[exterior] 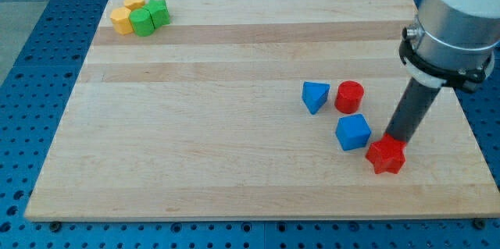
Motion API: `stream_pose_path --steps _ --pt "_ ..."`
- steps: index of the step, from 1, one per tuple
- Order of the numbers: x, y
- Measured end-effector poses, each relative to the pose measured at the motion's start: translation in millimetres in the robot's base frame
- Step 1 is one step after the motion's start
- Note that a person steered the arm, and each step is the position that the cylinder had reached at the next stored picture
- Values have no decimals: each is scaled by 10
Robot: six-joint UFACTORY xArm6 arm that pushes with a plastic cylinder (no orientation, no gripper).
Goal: Push the blue cube and red star to the bottom right
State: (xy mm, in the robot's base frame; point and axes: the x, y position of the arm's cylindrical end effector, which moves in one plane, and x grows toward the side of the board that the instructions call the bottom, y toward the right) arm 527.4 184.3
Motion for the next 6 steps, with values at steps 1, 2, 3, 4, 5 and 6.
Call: stream_pose_path --steps 1,2,3,4,5,6 --pt "-66 0" --pt "-201 0" --pt "-245 -41" --pt "-245 -210" --pt "-278 -418" --pt "-336 -617"
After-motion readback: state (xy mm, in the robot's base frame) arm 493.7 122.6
